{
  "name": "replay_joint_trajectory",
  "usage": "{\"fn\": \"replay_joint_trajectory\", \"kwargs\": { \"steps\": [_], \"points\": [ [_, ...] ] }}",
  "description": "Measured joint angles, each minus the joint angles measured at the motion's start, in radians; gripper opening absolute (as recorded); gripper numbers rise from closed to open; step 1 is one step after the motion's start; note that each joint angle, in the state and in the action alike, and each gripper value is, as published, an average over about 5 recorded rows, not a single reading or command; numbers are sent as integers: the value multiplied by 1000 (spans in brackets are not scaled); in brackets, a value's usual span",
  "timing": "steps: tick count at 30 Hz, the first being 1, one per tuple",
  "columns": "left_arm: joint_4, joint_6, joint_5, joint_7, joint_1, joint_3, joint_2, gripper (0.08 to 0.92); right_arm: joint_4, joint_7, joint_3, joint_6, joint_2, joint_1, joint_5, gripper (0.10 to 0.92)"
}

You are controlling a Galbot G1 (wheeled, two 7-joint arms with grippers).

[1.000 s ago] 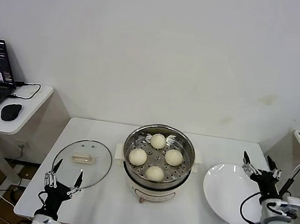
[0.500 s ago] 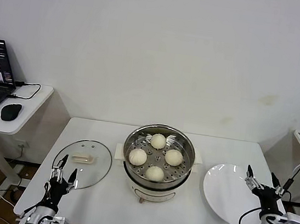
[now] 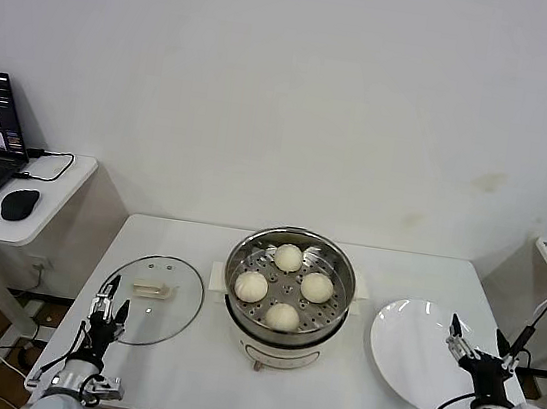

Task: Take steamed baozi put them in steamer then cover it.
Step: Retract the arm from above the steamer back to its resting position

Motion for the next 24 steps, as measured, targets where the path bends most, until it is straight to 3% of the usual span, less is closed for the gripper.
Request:
{"fn": "replay_joint_trajectory", "kwargs": {
  "steps": [24],
  "points": [
    [136,33,23,22,-143,93,9,823,-13,5,9,11,40,-2,-28,822]
  ]
}}
